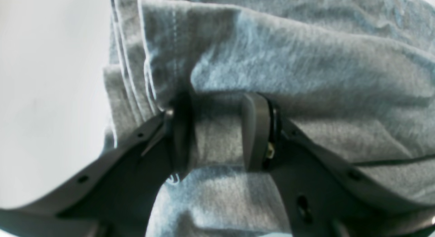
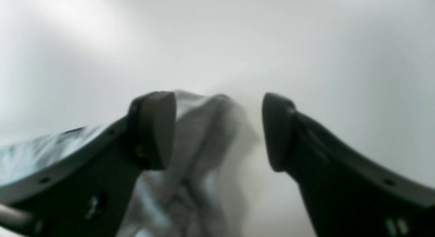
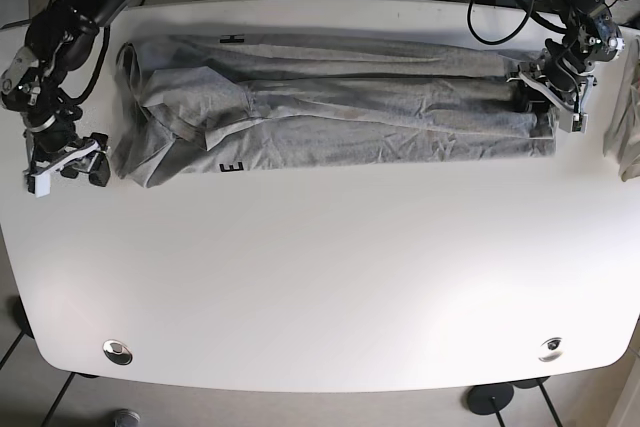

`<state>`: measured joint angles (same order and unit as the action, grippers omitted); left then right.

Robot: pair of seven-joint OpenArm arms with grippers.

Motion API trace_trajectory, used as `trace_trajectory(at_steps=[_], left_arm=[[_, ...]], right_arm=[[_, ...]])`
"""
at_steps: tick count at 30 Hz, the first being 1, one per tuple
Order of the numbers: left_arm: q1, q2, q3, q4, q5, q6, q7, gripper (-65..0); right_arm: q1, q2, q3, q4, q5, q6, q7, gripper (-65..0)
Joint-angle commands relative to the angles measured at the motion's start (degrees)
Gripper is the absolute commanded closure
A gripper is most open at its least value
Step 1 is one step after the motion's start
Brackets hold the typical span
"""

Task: Fold the T-shirt properly
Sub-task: 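Grasp the folded shirt ends with both grippers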

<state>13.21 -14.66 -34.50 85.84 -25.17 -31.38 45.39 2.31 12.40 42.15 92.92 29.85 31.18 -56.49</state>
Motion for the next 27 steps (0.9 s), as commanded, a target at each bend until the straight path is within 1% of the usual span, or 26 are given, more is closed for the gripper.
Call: trace_trajectory(at_steps=[1, 2, 3, 6, 9, 11, 13, 15, 17, 19, 25, 26, 27], left_arm=[[0.28, -0.69, -0.18, 0.09, 1.56, 0.47, 1.87, -22.4], [0.28, -0.69, -0.09, 0.09, 1.56, 0.47, 1.87, -22.4], [0.28, -0.69, -0.09, 0.09, 1.56, 0.47, 1.87, -22.4], [0.28, -0.69, -0.09, 0.09, 1.56, 0.47, 1.87, -22.4], [0.28, -0.69, -0.18, 0.09, 1.56, 0.47, 1.87, -22.4], [0.28, -0.69, -0.18, 0.09, 1.56, 0.47, 1.87, -22.4], [0.28, -0.69, -0.18, 0.09, 1.56, 0.47, 1.87, -22.4], [0.28, -0.69, -0.18, 0.18, 1.56, 0.47, 1.87, -22.4], [0.28, -0.69, -0.18, 0.44, 1.56, 0.47, 1.87, -22.4], [0.11, -0.69, -0.18, 1.41, 1.04, 0.3, 2.04, -22.4], [0.28, -0.42, -0.36, 13.1, 1.04, 0.3, 2.13, -22.9], [0.28, -0.42, -0.36, 14.16, 1.04, 0.3, 2.75, -23.2], [0.28, -0.42, -0.36, 15.21, 0.95, 0.21, 4.42, -25.1]], right_arm=[[-2.0, -0.49, -2.46, 6.2, 3.08, 0.34, -2.28, -39.2], [-3.32, -0.93, -4.22, 8.22, 3.96, 0.34, -3.69, -37.7], [-5.95, -1.72, -6.24, 10.5, 4.75, 0.34, -5.09, -34.7], [-10.53, -4.45, -8.96, 11.3, 4.57, 0.51, -5.27, -25.4], [-13.08, -5.06, -9.67, 8.83, 4.48, 0.6, -5.18, -16.5], [-13.25, -4.8, -9.67, 4.79, 4.48, 0.6, -5.01, -13.6], [-13.25, -4.27, -9.67, 0.04, 4.48, 0.6, -2.9, -13.5], [-13.25, -2.78, -9.76, -3.56, 4.48, 0.6, 0.01, -13.3], [-13.16, -2.16, -9.76, -6.29, 4.48, 0.6, 1.85, -13.5], [-13.16, -1.28, -9.76, -6.81, 4.57, 0.69, 2.12, -13.2], [-13.16, -1.37, -9.76, -6.73, 4.75, 0.69, 2.12, -13.0], [-13.08, -1.46, -9.76, -6.73, 4.75, 0.69, 2.12, -13.0], [-12.99, -1.46, -9.76, -6.73, 4.75, 0.69, 2.12, -13.0]])
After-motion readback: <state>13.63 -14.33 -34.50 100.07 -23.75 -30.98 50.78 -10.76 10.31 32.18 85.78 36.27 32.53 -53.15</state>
